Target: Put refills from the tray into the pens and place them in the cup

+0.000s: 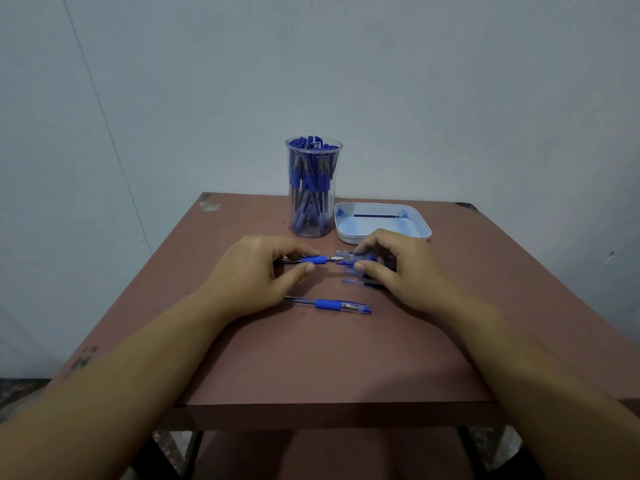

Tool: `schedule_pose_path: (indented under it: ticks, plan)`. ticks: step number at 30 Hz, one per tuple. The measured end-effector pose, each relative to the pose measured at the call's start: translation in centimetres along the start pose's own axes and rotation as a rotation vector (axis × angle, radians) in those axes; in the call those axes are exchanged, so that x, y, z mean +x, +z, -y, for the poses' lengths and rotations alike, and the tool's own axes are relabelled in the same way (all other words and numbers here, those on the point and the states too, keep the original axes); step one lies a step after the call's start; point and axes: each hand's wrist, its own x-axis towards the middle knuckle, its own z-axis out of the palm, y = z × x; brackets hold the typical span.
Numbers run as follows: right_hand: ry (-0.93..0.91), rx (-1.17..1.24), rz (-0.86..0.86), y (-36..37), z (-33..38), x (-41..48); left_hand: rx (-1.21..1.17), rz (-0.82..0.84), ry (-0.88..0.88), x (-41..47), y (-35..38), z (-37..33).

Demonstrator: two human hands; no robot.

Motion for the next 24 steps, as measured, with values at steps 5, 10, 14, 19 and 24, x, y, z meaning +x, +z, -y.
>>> schedule_pose_path:
  ticks: [5,10,14,19,24]
  plan:
    - [-0.035,0.034,0.027,0.7,0.7,0.1,0.008,0.015,0.030,0.0,0.2,-0.5]
    - [-0.004,0.084,0.027,0.8,1.5,-0.1,0.027,0.011,0.059,0.0,0.6,-0.8]
    - [0.039,0.176,0.024,0.8,1.7,-0.1,0.051,-0.025,0.085,0.0,1.0,-0.9]
    - [0.081,0.237,0.024,1.0,1.7,-0.1,0.041,-0.058,0.099,-0.1,1.1,-1.1]
    - [0.054,0.249,-0.012,1.1,2.2,-0.3,0.034,-0.095,0.102,-0.2,1.1,-1.4]
